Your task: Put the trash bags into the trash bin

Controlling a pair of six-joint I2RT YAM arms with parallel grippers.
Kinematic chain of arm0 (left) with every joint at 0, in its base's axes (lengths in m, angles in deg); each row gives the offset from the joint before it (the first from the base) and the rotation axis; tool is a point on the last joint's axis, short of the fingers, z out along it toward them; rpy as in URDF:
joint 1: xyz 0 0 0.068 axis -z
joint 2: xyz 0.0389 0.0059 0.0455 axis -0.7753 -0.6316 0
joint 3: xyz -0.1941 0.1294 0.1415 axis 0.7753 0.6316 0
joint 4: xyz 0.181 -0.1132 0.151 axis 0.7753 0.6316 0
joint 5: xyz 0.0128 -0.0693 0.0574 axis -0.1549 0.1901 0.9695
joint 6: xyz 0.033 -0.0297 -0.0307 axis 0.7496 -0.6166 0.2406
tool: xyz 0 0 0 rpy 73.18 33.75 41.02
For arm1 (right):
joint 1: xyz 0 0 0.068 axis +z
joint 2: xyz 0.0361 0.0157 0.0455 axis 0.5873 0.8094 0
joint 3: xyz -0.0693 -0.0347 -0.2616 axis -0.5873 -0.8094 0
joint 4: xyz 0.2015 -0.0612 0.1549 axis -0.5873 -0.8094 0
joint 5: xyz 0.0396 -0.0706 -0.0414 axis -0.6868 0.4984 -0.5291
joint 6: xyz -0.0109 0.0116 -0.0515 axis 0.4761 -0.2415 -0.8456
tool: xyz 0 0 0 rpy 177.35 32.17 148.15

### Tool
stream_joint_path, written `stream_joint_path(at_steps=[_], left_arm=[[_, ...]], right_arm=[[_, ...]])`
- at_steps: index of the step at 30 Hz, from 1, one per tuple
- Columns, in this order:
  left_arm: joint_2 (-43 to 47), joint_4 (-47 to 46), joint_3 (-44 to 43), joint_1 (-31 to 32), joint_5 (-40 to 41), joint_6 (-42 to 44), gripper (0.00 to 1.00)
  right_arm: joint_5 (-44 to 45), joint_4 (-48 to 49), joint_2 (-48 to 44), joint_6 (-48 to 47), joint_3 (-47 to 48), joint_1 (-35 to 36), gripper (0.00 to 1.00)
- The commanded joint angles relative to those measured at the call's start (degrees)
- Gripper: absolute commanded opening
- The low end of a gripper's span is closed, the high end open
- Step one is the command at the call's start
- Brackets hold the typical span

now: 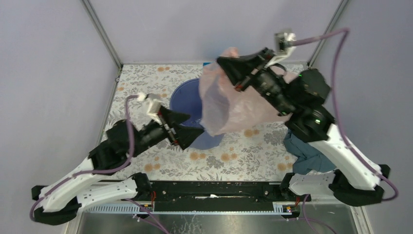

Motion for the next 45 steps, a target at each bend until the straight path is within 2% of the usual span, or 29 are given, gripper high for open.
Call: stream_joint_path(at_steps=[1,4,7,9,12,20,23,25,29,33,38,42,45], left_arm=[[8.3,-2.4,4.2,0.2,5.4,1.0,0.99],[14.6,-2.7,6.7,0.2,8.5,0.0,0.99],[20.3,-5.3,9.2,0.2,6.9,0.4,0.99],[22.5,-6.7,9.8,0.2,4.1,1.6,0.99],[23.2,-5.3,8.6,0.2,1.7,3.1,0.99],[21.3,-0.7,4.8,0.2,2.7,4.9,0.99],[20.4,-0.8,4.0,0.2,3.3,4.9,0.99],[19.5,-0.9,3.4,0.2,3.7,5.0,0.99],[16.8,-1.5,1.8,0.2,5.2,4.8,0.99],[12.8,-2.1,-0.7,0.2,7.3,3.3,0.99],[8.1,-1.4,-4.5,0.2,14.1,0.5,0.99],[1.9,7.1,-11.1,0.2,25.5,-4.3,0.99],[-1.3,12.3,-13.6,0.2,28.3,-6.8,0.99]], right_arm=[[-17.1,21.7,6.2,11.7,5.1,0.4,0.06],[-23.6,31.7,11.2,18.5,8.9,0.3,0.10],[-25.7,31.5,15.1,20.9,15.6,0.4,0.09],[-23.4,31.6,14.3,20.2,15.1,0.3,0.06],[-15.3,32.1,7.8,15.5,7.2,0.4,0.00],[22.0,28.3,-11.7,6.7,-21.5,0.3,0.00],[28.6,22.3,-15.9,7.7,-27.5,0.3,0.00],[29.6,15.6,-16.9,9.7,-29.1,0.4,0.00],[25.3,5.5,-15.4,10.1,-28.7,0.4,0.00],[24.0,-5.3,-10.5,6.1,-22.4,0.3,0.00],[31.3,-8.1,-9.4,0.1,-17.5,0.4,0.00],[35.2,-8.5,-11.2,-4.1,-15.7,0.3,0.00],[35.2,-9.1,-12.7,-5.5,-15.7,0.3,0.00]])
